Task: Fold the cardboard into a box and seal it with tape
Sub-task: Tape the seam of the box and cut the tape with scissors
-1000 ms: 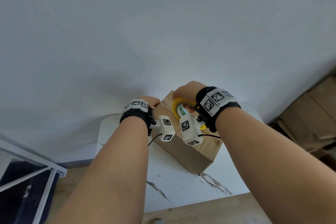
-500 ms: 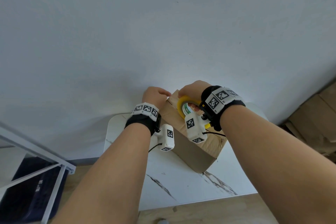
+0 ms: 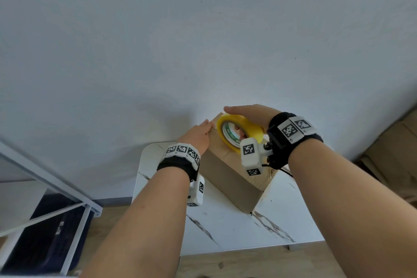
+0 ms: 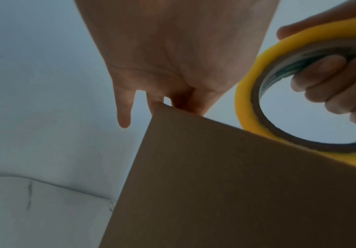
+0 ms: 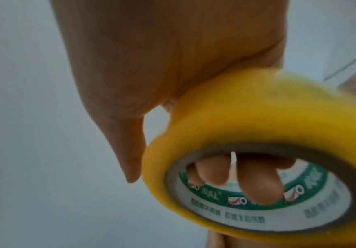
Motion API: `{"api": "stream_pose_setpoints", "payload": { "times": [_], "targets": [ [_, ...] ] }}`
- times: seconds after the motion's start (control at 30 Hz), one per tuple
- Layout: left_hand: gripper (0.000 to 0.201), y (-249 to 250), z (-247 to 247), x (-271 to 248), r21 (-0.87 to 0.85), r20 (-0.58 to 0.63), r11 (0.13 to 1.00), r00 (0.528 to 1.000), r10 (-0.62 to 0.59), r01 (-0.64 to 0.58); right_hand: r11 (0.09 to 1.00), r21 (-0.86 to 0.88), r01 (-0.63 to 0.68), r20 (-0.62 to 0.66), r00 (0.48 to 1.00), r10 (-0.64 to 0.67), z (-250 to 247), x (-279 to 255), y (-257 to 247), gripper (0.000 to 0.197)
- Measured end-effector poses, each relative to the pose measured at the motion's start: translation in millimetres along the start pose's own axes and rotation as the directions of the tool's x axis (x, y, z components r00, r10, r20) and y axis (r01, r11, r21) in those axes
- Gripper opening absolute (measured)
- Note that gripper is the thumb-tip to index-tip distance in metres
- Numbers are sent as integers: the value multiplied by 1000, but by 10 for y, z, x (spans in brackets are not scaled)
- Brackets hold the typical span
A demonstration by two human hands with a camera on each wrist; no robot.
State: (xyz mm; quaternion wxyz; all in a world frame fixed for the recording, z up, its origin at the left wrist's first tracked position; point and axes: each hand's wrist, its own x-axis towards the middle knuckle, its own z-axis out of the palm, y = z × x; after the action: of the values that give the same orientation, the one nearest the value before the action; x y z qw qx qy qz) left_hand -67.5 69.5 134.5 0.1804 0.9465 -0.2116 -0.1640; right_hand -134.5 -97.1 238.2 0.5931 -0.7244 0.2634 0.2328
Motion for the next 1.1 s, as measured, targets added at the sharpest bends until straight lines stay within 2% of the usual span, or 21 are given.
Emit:
{"api": "stream_pose_setpoints", "payload": {
  "times": [0.07,0.17,0.3,0.47,0.57,0.67,0.73,0.8,1.0,1.1],
  "targets": [
    [51,-2,37,15,65,35,998,999,-4,2,999,49,-8,22,1000,7,-34,-80,41,44],
    [54,60,36,-28,216,46,972,993,-108,96,998,51,32,-25,999,-30,-14,-93,81,37],
    [66,203,-7,-117,359,16,911,975,-222,202,975,-182,129,-185,969,-162,12,-71,120,27],
    [78,297,6,-139,349,24,905,963,-267,242,923,-384,36,-242,960,-138,-96,-170,262,34],
    [77,322,24,-147,338,-1,916,973,-230,217,917,-398,32,-282,947,-156,-98,-203,298,41],
    [65,289,57,-159,311,-69,946,995,-70,88,919,-393,29,-305,939,-160,-88,-205,302,42],
    [61,279,93,-187,242,-131,970,991,27,6,924,-380,29,-307,939,-156,-88,-190,296,41],
    [59,298,128,-224,177,-172,984,984,52,-21,928,-372,29,-306,940,-153,-81,-185,293,39],
    [68,349,97,-217,177,-27,984,999,35,-30,933,-359,37,-269,953,-141,-94,-231,288,42],
    [67,360,66,-207,200,-15,979,999,36,-32,928,-368,60,-217,965,-148,-133,-346,315,48]
  ]
}}
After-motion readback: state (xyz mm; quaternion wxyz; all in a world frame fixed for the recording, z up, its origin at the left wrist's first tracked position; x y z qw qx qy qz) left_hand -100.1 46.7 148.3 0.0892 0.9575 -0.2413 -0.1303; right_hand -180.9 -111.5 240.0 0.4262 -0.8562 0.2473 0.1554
